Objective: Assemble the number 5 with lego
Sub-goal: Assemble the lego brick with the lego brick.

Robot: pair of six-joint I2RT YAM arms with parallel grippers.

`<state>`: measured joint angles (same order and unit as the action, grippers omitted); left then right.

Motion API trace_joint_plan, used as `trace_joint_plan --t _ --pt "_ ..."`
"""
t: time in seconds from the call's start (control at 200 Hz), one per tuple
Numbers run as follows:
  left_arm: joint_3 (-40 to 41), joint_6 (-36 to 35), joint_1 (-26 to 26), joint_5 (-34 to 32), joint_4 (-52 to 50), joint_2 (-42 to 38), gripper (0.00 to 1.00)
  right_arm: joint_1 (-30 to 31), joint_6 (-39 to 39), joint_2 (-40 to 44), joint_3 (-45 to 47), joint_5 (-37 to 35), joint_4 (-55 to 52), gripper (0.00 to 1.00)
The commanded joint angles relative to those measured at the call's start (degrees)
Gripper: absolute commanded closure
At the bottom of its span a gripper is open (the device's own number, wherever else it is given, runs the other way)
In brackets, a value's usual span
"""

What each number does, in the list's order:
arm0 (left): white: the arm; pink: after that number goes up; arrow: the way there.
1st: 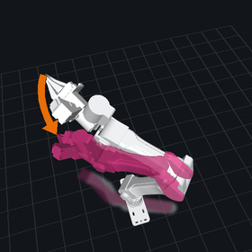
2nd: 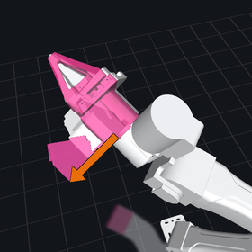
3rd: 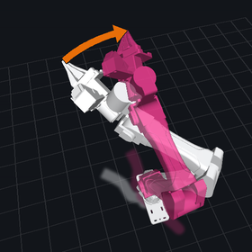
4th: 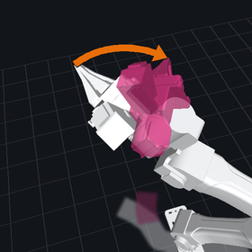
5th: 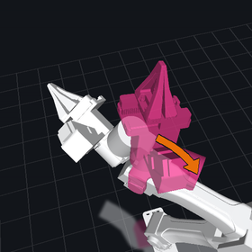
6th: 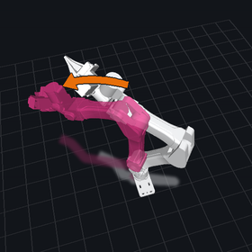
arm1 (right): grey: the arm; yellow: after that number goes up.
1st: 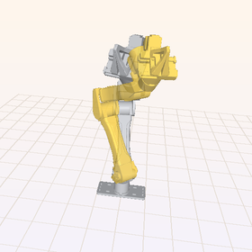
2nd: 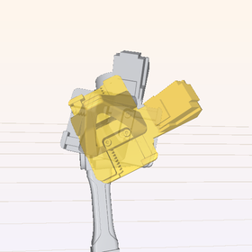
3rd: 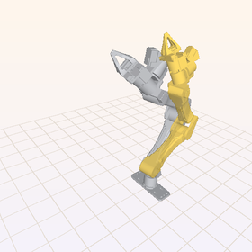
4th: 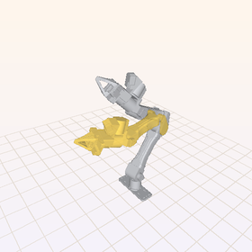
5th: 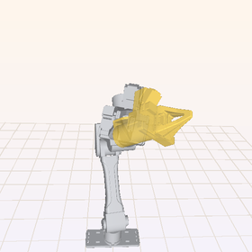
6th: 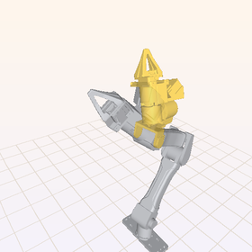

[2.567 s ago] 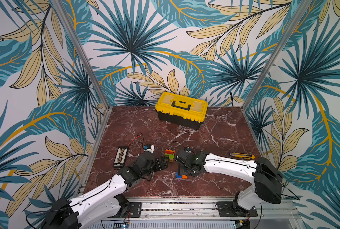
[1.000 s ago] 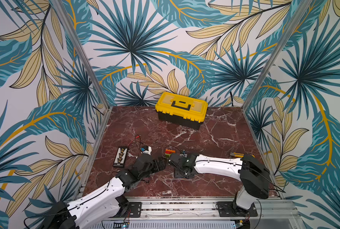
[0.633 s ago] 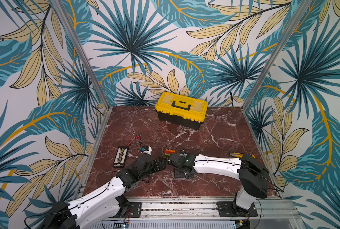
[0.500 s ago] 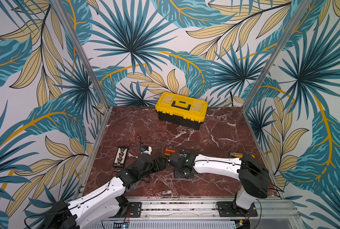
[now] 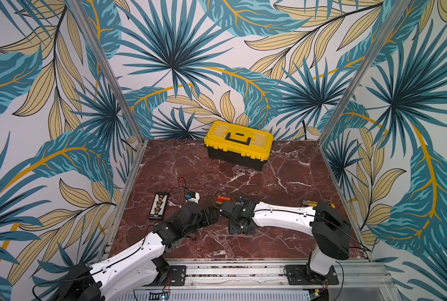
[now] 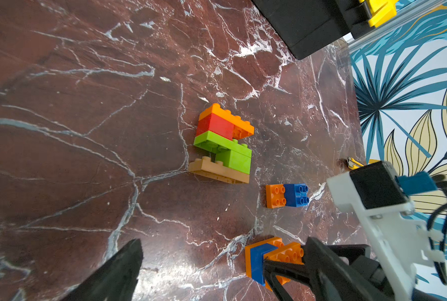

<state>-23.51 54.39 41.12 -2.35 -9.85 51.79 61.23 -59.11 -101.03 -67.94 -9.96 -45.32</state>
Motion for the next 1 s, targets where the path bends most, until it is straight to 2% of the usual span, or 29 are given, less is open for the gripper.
trace_joint_plan --t 0.0,0.536,0.671,0.996 --pt "0.75 -0.88 -0.25 -0.57 -0.14 0.11 0.00 0.43 0.53 -1.70 -0.43 -0.69 -2.83 0.41" --pt "0.83 -0.59 -0.24 -3.26 -2.11 -1.10 0.00 0.82 0.47 -4.83 -1.43 -0.65 -5.75 0.43" --pt "1.18 -0.49 -0.25 -3.66 -2.19 -1.66 0.00 0.74 -1.12 -3.89 2.23 1.25 -0.99 0.44" --pt "1.36 -0.35 -0.16 -3.76 -2.13 -1.98 0.00 0.61 -2.16 -4.28 6.28 2.25 1.47 0.45"
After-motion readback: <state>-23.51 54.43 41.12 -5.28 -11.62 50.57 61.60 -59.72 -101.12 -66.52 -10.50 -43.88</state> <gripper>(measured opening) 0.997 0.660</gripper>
